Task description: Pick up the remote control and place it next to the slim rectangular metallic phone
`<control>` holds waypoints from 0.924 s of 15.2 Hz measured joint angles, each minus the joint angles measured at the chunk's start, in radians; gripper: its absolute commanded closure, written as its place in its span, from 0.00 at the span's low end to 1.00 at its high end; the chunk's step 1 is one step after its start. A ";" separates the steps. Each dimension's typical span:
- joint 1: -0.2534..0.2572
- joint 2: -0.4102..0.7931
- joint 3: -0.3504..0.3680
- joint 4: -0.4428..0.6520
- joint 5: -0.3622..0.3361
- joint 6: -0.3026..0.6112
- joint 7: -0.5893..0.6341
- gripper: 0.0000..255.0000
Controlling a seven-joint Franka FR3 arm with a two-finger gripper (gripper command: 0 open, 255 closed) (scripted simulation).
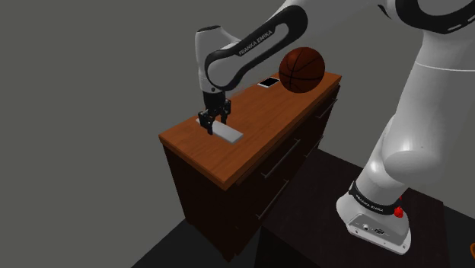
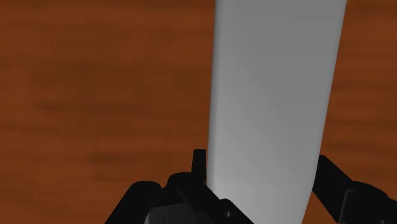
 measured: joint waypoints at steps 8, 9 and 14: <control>-0.001 -0.050 0.002 0.054 0.014 -0.102 -0.009 1.00; -0.002 -0.053 0.002 0.059 0.015 -0.110 -0.010 1.00; -0.049 -0.078 -0.038 0.036 0.022 -0.111 -0.100 1.00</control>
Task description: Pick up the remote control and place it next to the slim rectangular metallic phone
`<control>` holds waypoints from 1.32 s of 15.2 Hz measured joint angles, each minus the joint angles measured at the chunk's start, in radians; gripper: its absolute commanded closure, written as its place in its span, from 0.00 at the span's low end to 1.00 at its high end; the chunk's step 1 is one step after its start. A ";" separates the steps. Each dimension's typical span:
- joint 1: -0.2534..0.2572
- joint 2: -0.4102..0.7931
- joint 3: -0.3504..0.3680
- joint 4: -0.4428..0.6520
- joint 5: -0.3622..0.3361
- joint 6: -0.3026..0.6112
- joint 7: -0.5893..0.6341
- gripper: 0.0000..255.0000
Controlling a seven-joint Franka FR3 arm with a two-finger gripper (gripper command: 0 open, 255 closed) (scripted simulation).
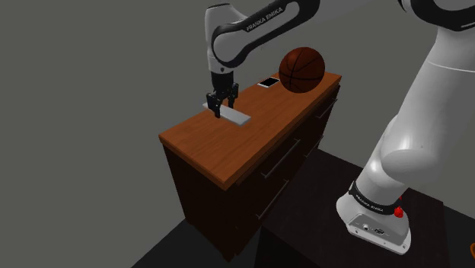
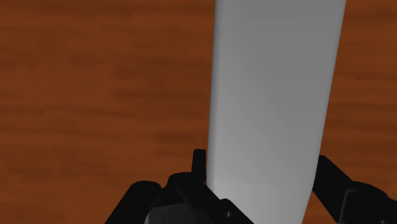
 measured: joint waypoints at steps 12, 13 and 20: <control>-0.154 0.010 -0.141 0.016 0.006 -0.004 -0.298 1.00; -0.166 0.013 -0.151 0.022 0.006 -0.006 -0.320 1.00; -0.252 0.081 -0.222 0.118 0.015 -0.032 -0.481 1.00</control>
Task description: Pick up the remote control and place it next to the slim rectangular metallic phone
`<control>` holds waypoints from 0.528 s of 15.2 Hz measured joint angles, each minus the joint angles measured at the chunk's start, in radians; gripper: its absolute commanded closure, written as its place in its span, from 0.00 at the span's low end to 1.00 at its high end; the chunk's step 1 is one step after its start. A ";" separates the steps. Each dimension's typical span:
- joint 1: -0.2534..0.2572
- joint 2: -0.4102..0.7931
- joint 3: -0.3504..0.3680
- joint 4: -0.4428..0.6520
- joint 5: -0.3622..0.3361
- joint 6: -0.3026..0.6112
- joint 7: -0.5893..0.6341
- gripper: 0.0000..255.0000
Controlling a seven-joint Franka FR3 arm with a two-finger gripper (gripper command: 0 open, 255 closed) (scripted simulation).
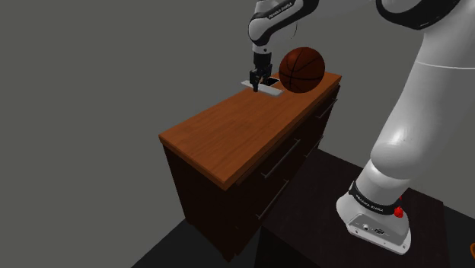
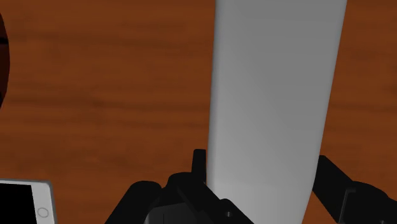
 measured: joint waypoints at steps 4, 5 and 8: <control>-0.051 0.064 -0.034 0.078 0.011 -0.014 -0.088 1.00; -0.057 0.075 -0.039 0.089 0.012 -0.014 -0.100 1.00; -0.063 0.090 -0.041 0.078 0.015 0.013 -0.110 1.00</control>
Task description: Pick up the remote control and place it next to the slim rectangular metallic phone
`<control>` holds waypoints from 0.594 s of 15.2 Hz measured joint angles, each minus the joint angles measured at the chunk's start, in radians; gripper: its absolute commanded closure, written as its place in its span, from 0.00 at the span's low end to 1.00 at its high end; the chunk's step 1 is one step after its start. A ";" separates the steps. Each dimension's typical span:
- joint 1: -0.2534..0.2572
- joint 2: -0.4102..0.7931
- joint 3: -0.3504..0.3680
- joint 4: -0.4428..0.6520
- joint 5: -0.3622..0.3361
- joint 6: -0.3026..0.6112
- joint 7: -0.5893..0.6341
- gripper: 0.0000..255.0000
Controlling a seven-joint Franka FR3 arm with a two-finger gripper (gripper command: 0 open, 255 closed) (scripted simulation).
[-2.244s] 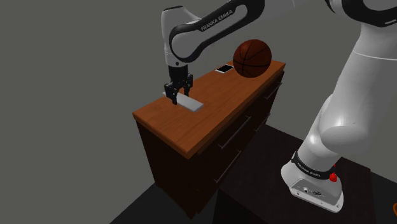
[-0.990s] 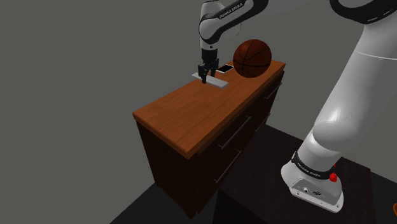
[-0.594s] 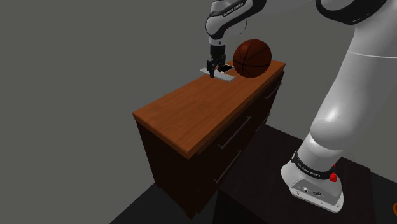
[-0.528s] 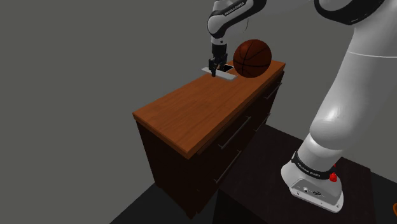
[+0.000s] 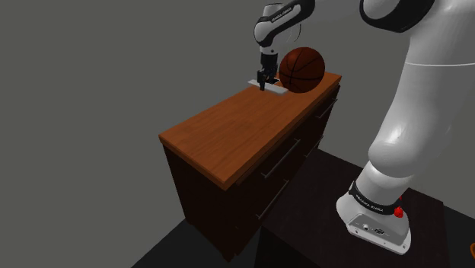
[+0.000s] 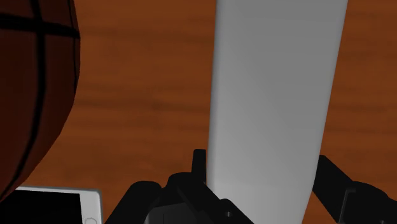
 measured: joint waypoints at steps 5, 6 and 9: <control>-0.003 0.030 0.000 -0.031 0.003 0.060 -0.006 1.00; -0.003 0.035 0.000 -0.037 0.004 0.072 -0.006 1.00; -0.004 0.055 0.001 -0.051 0.007 0.105 -0.007 1.00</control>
